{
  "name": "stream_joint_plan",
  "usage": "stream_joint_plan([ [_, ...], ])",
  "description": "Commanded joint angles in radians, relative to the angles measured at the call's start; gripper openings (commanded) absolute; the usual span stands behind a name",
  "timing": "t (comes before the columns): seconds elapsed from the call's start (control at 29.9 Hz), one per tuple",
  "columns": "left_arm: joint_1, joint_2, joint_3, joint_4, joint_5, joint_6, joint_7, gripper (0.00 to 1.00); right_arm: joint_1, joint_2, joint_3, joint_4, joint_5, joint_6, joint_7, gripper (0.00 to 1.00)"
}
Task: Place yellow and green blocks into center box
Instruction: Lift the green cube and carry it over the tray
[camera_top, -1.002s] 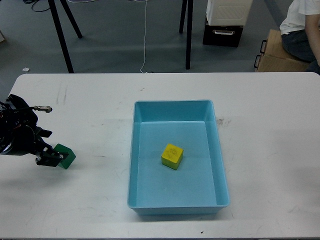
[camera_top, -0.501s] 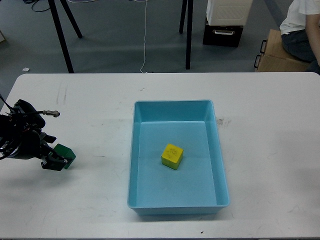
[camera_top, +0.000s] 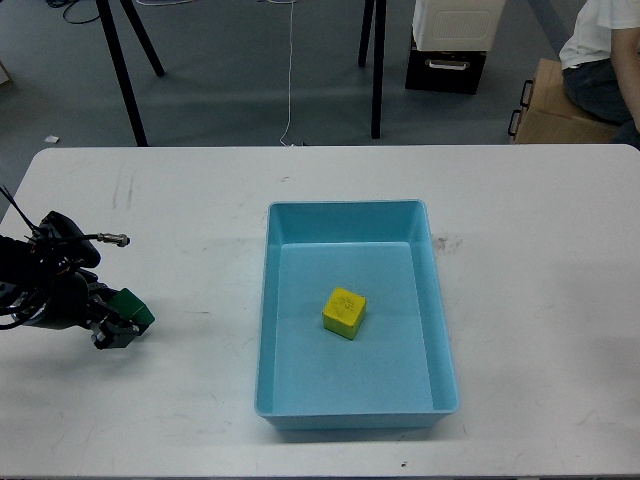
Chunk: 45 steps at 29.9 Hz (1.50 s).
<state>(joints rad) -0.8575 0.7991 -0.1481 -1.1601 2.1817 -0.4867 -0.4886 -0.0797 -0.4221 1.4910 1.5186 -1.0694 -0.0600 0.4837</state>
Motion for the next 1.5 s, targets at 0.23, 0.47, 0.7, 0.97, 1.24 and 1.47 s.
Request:
stream_joint_plan([
  [0.23,-0.038,0.003,-0.027,0.016,0.000,0.073,0.000,0.17,-0.005,-0.003,0.009,0.000,-0.001,-0.075,-0.001,0.97],
  [0.47,-0.210,0.092,-0.080,-0.125,-0.132,0.057,0.000,0.18,-0.046,-0.006,0.011,-0.047,-0.001,-0.092,0.001,0.98],
  [0.7,-0.385,0.010,-0.080,-0.329,-0.135,-0.002,0.000,0.17,-0.071,-0.006,0.003,-0.127,-0.001,-0.083,0.001,0.98],
  [0.97,-0.453,-0.306,-0.070,-0.291,-0.085,-0.002,0.000,0.18,-0.081,-0.020,0.009,-0.195,-0.001,-0.087,0.003,0.98],
  [1.24,-0.469,-0.517,0.083,-0.156,0.000,-0.002,0.000,0.19,-0.081,-0.015,0.009,-0.245,0.000,-0.092,0.004,0.98],
  [1.47,-0.424,-0.581,0.102,-0.030,0.000,-0.002,0.000,0.20,-0.083,-0.015,0.011,-0.248,0.000,-0.093,0.004,0.97],
])
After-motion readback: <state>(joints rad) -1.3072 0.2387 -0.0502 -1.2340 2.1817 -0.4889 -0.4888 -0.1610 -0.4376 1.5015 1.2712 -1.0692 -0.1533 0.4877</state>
